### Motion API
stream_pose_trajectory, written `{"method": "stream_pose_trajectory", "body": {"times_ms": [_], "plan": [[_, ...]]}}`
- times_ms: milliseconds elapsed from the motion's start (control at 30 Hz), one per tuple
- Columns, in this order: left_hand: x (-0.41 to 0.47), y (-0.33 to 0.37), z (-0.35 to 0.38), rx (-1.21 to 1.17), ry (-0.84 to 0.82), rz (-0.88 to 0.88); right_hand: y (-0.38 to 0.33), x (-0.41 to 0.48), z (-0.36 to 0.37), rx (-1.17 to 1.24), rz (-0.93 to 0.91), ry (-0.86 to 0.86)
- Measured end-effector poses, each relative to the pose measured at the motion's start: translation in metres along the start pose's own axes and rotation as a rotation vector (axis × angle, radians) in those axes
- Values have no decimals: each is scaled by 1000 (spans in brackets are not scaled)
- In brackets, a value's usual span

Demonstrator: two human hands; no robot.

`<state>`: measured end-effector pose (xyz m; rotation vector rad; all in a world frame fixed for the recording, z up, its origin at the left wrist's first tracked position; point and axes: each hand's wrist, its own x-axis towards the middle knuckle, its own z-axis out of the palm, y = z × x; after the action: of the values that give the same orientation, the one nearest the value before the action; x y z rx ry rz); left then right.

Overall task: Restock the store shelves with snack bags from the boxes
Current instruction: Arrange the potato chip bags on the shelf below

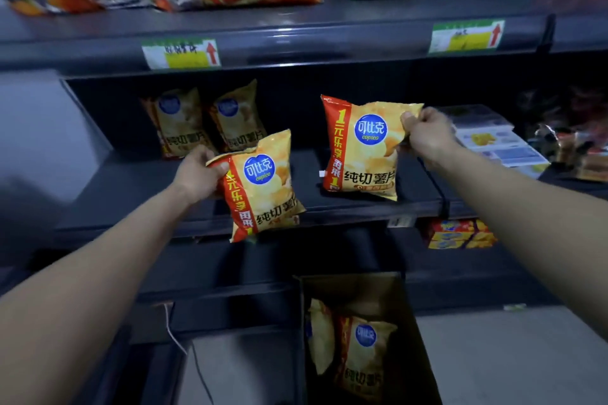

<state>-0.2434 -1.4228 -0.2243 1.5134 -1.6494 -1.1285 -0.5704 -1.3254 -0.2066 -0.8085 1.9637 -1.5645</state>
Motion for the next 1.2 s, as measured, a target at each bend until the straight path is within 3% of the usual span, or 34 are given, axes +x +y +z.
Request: {"method": "stream_pose_trajectory", "body": {"times_ms": [400,567,700,833,1200], "plan": [[73,-35,-48,-89,67,6,14,119,149,-224,-22,-44],[94,-38,-59,-76,46,8,9,147,185,-232,-37,59],[104,-38,-57,-77,29,21,6,168,201,-224,-45,-17],[111,-36,-54,-72,15,28,17,187,209,-177,26,69],[117,-35,-47,-103,29,6,31,143,197,-170,46,96]]}}
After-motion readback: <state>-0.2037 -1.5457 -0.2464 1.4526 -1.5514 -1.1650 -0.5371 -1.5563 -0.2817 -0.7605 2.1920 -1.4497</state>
